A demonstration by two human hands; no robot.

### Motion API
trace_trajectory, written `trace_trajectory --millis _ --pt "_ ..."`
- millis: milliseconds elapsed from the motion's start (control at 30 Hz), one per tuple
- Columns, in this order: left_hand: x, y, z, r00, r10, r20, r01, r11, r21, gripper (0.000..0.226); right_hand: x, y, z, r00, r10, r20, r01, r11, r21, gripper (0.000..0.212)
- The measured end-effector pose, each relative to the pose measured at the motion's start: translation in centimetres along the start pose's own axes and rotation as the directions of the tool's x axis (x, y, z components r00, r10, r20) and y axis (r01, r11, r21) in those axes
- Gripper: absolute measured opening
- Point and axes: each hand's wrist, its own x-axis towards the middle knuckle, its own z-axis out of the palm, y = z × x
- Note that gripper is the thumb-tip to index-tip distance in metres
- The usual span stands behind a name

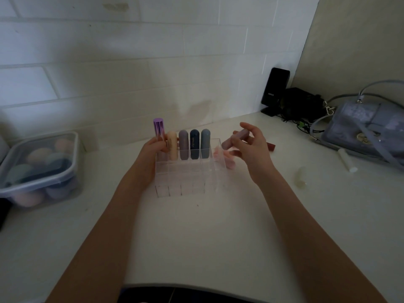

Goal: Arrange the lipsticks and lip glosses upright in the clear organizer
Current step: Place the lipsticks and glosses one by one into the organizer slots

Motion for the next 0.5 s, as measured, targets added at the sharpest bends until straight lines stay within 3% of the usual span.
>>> trace_trajectory --millis 67,267,500 --pt "0.1 -0.1 -0.1 1.000 -0.008 -0.008 0.008 1.000 0.002 0.015 0.0 0.1 0.3 1.000 0.007 -0.004 -0.007 0.998 0.064 0.049" --pt "0.1 -0.2 -0.1 1.000 0.001 -0.006 -0.001 1.000 0.000 0.018 -0.1 -0.6 0.6 0.999 -0.024 -0.032 0.026 0.999 0.042 0.040" --pt "0.0 -0.1 -0.1 1.000 -0.005 0.004 0.005 1.000 -0.004 0.018 -0.8 -1.3 0.8 0.996 -0.088 -0.008 0.089 0.995 0.049 0.048"
